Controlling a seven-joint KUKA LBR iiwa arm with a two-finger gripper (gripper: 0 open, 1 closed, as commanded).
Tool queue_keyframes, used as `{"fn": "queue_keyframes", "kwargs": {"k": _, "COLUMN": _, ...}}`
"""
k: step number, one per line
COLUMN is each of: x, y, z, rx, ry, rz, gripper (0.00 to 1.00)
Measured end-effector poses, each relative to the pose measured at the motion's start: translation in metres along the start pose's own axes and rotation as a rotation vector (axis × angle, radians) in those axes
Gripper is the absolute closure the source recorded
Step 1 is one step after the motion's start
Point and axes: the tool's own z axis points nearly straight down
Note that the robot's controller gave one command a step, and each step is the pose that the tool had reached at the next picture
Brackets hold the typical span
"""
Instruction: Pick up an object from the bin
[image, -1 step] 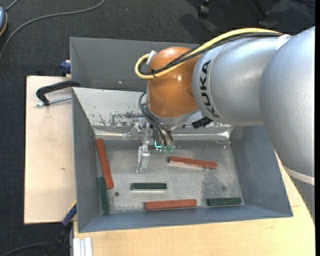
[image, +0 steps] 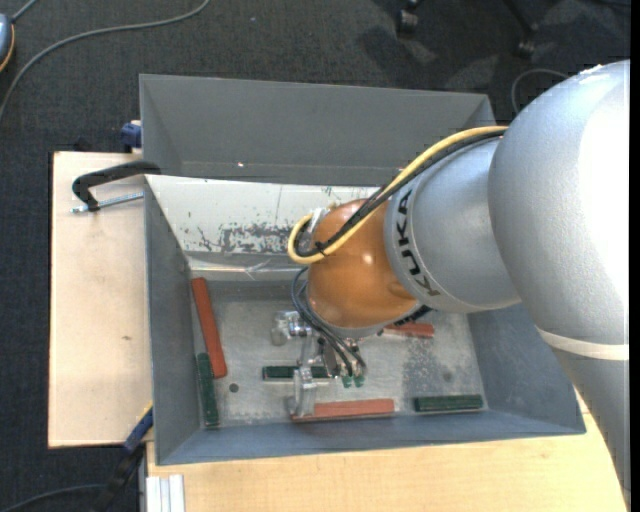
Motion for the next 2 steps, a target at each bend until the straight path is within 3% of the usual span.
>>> {"fn": "queue_keyframes", "kwargs": {"k": 1, "x": -0.004, "y": 0.001, "z": -0.004, "rx": -0.002, "ry": -0.01, "rz": 0.001, "gripper": 1.0}}
{"fn": "queue_keyframes", "kwargs": {"k": 2, "x": -0.013, "y": 0.011, "z": -0.182, "rx": -0.003, "ry": -0.023, "rz": -0.044, "gripper": 1.0}}
